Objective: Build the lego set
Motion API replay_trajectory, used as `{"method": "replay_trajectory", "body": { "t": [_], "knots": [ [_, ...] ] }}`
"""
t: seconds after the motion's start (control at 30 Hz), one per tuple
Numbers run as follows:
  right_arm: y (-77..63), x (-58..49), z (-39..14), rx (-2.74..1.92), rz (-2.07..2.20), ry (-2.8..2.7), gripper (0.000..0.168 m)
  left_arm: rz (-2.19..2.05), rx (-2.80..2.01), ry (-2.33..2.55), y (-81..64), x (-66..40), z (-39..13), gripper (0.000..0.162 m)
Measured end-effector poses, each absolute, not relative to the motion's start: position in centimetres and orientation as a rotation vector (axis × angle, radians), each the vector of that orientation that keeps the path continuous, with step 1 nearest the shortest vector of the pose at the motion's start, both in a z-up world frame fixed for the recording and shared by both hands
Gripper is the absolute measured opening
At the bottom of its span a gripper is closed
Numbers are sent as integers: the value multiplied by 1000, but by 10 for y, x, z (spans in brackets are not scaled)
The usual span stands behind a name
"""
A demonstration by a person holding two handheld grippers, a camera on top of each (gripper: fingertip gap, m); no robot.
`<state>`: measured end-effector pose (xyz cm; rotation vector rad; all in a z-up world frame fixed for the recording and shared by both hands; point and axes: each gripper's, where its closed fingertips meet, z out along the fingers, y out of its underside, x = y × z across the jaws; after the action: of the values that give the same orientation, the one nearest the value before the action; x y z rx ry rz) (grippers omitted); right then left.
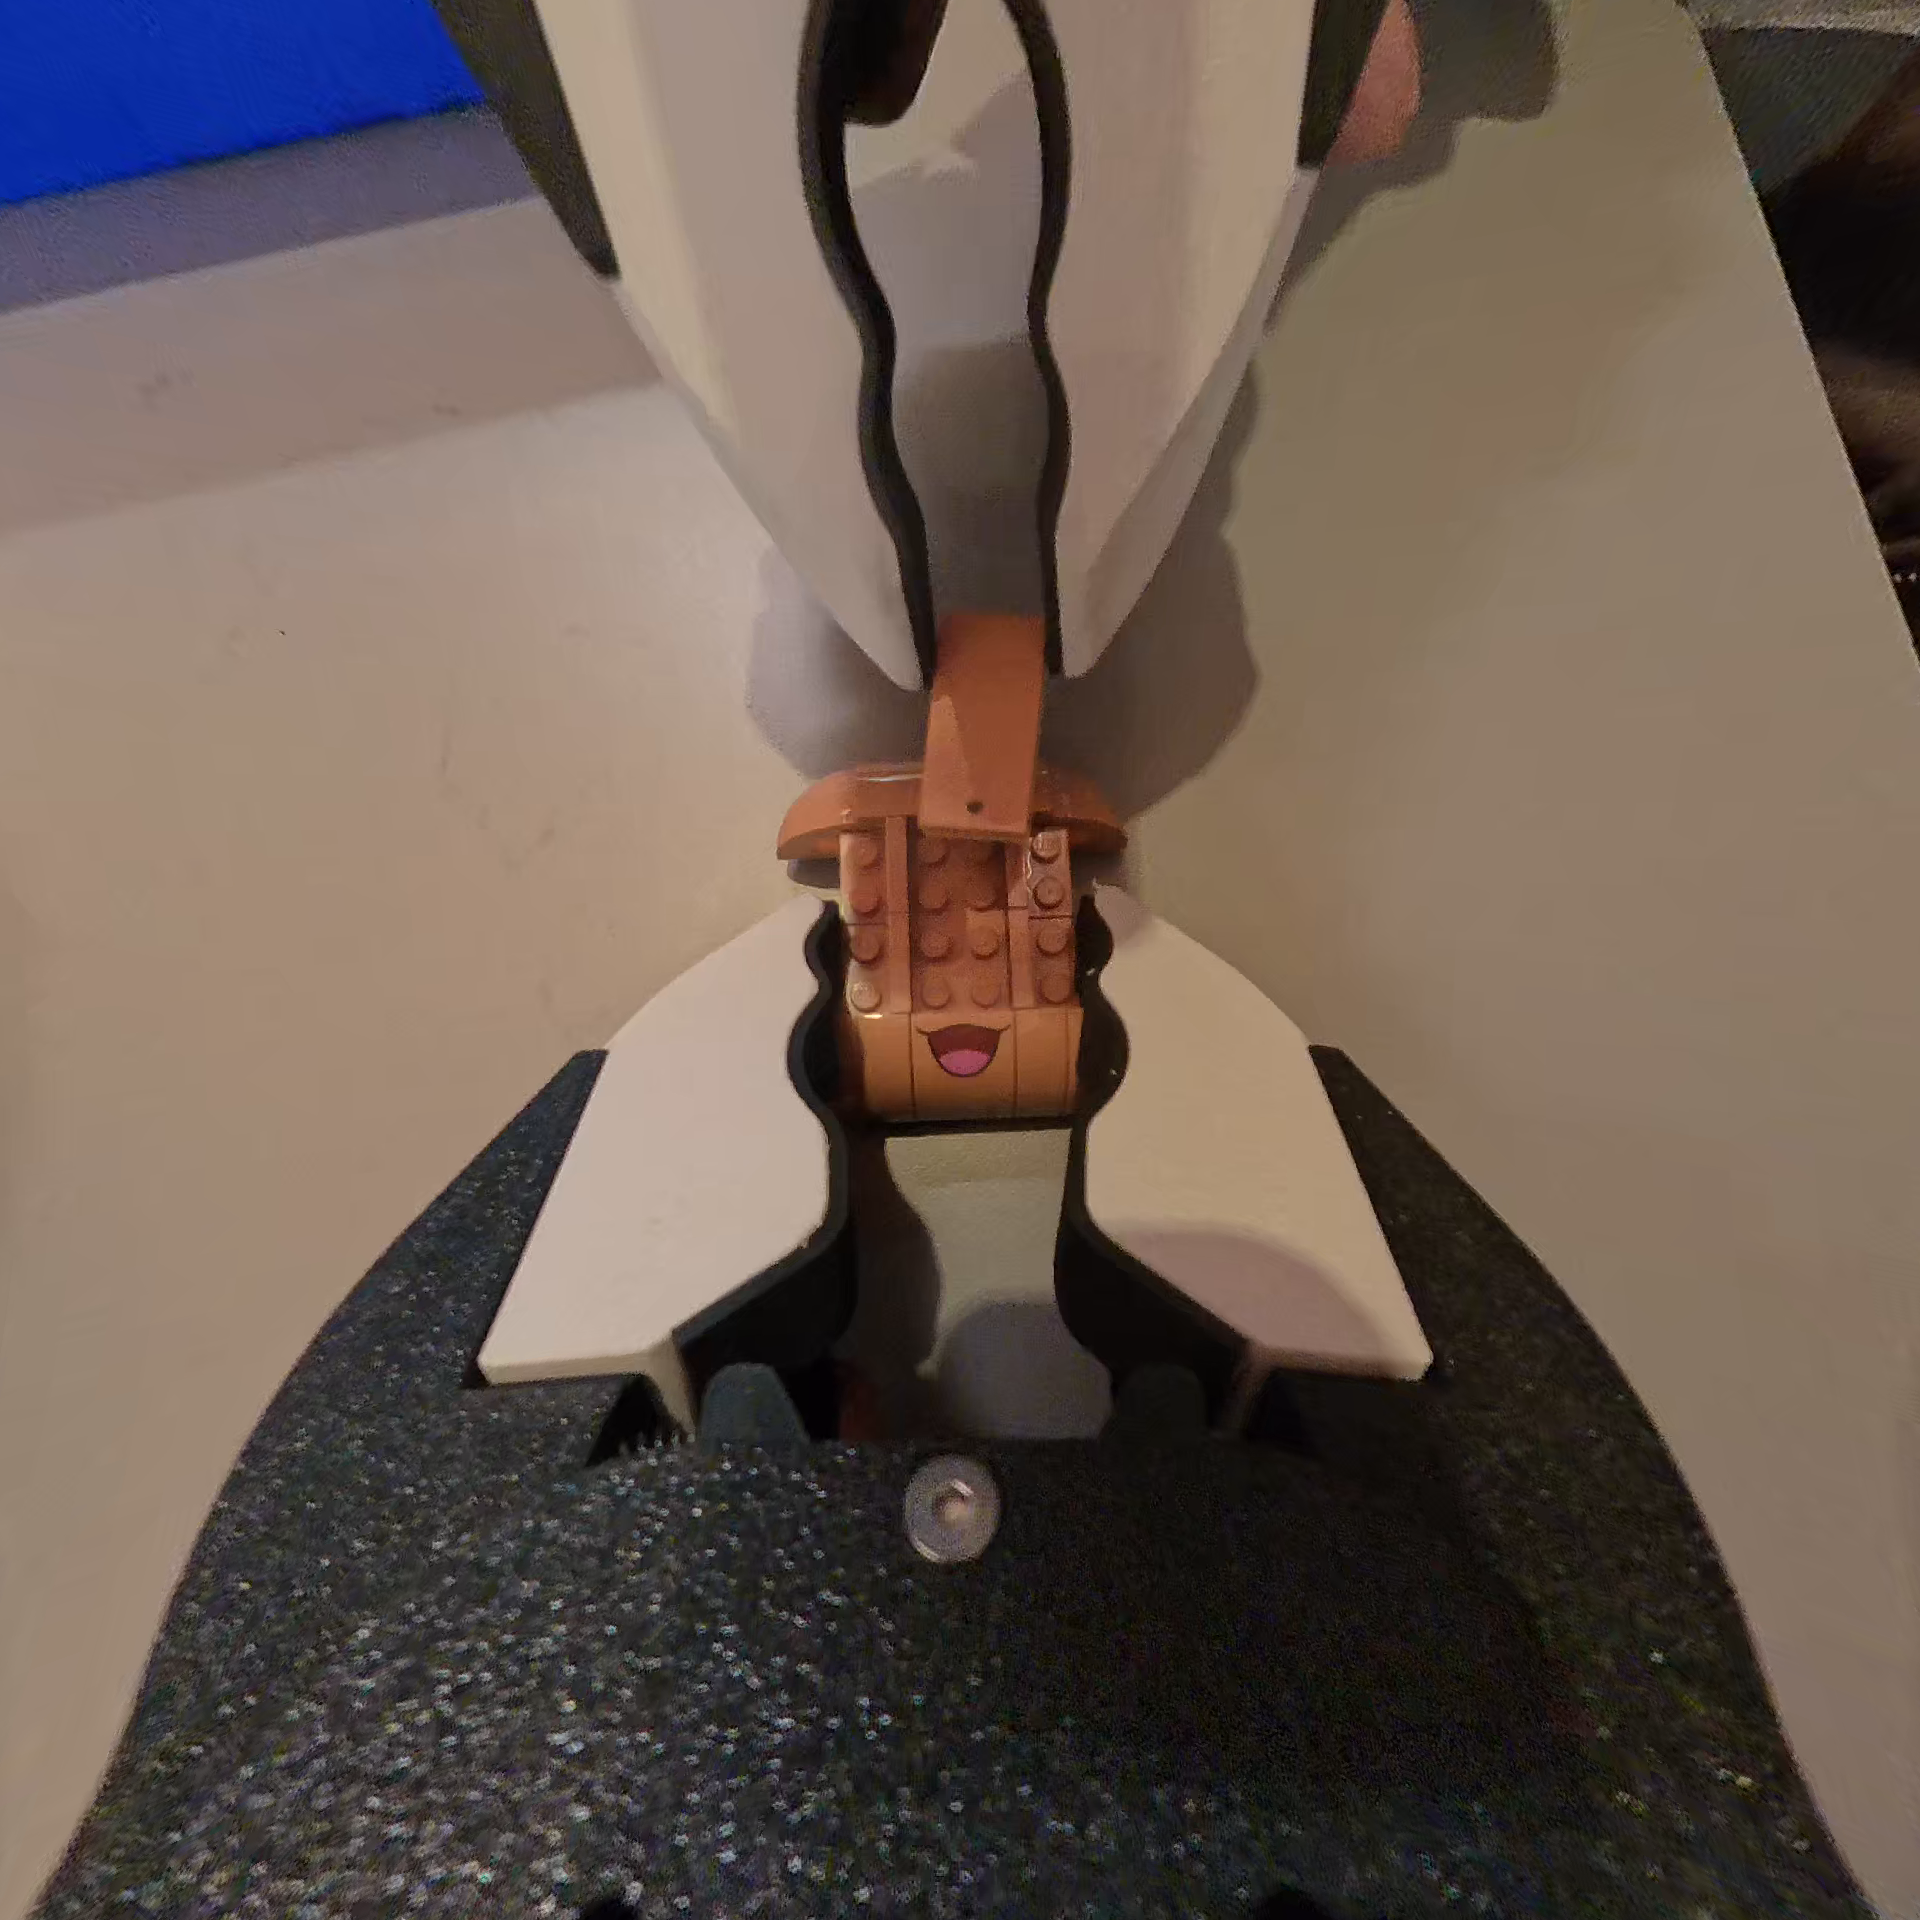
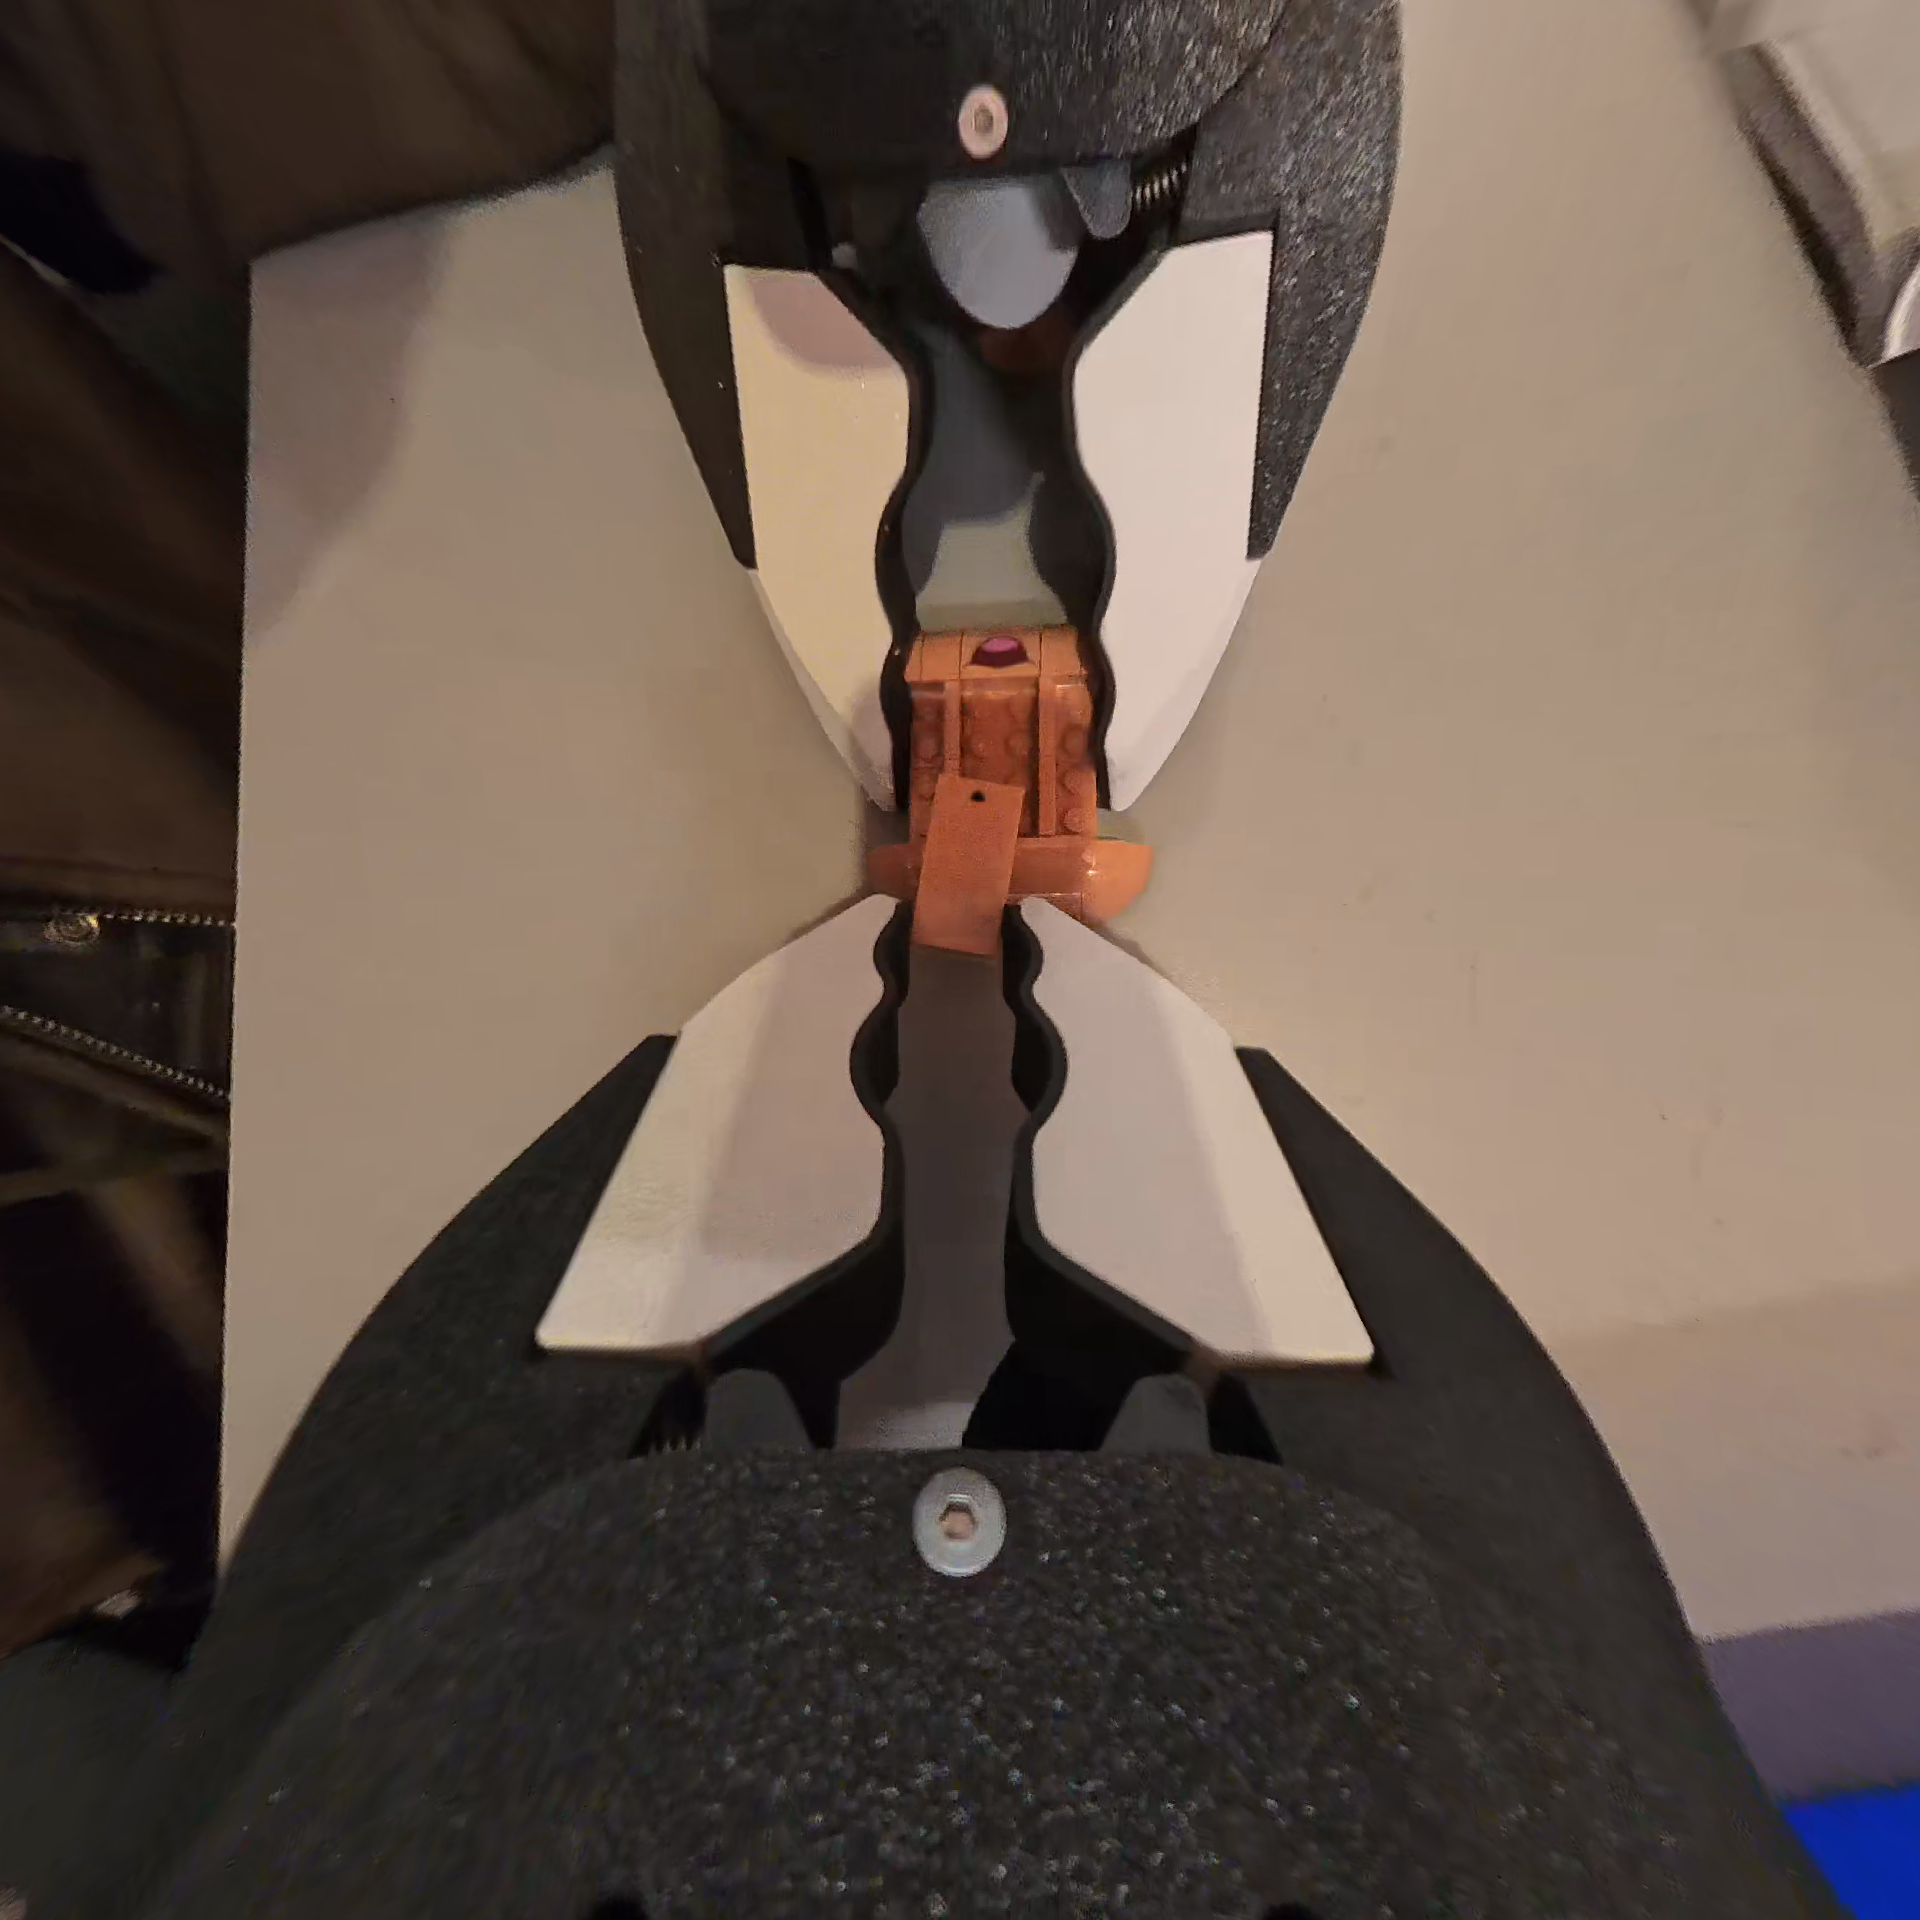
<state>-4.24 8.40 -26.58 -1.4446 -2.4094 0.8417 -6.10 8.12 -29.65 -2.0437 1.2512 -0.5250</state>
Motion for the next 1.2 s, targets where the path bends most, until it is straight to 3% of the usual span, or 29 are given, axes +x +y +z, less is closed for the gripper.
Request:
{"method": "replay_trajectory", "body": {
  "t": [0.87,1.2],
  "knots": [
    [84,-52,-264,-1428,610,-2483,22,-516,-2009,1252,80,-55,-286,44],
    [87,-49,-257,-1500,954,-2189,32,-525,-2001,1211,83,-58,-281,43]
  ]
}}
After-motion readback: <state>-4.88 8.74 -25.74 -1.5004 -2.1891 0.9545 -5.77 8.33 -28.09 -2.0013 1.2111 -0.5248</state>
